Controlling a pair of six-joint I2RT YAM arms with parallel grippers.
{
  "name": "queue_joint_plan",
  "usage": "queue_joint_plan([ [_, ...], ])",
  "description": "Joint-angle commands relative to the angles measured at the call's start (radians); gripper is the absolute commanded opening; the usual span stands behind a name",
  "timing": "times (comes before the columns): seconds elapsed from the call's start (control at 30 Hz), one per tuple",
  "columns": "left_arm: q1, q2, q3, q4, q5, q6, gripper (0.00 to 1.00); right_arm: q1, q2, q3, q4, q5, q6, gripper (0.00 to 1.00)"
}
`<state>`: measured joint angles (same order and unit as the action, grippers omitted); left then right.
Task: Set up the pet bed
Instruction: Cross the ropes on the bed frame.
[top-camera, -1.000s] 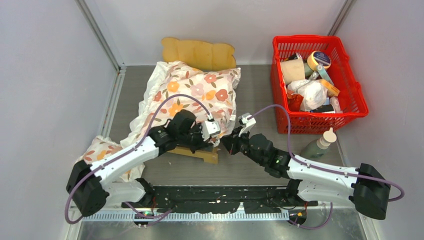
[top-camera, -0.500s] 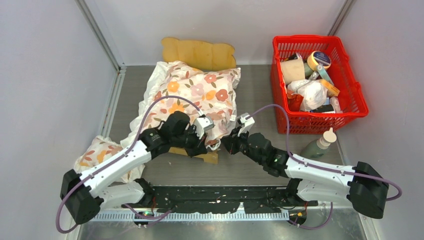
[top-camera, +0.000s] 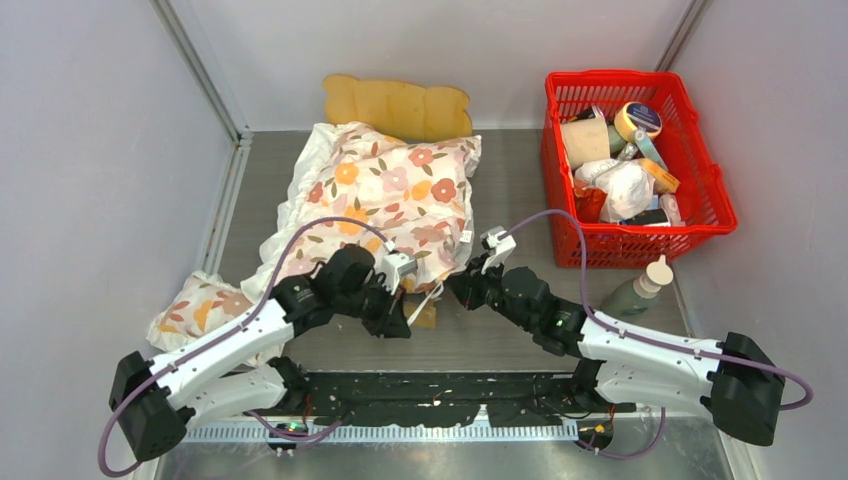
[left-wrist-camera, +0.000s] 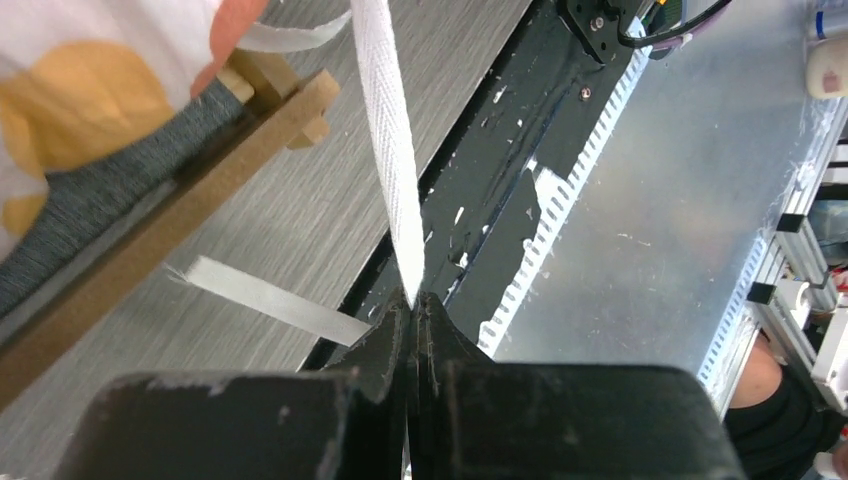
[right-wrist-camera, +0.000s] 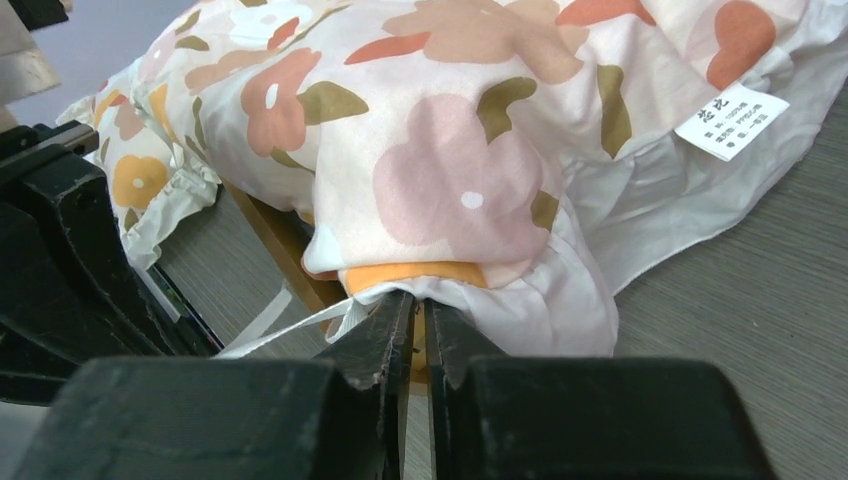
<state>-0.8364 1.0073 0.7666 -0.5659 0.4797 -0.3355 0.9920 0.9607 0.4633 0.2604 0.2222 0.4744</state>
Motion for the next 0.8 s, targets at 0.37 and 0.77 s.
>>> queue_joint_plan([
  [0.37, -0.024, -0.088, -0.104, 0.035, -0.022, -0.055, 0.31, -0.004, 0.031, -0.017, 0.077, -0.016, 0.016, 0.14],
  [0.77, -0.024, 0.037, 0.182, -0.127, -0.36, 0.63, 0.42, -0.004, -0.081, -0.052, 0.007, -0.007, 0.038, 0.36],
])
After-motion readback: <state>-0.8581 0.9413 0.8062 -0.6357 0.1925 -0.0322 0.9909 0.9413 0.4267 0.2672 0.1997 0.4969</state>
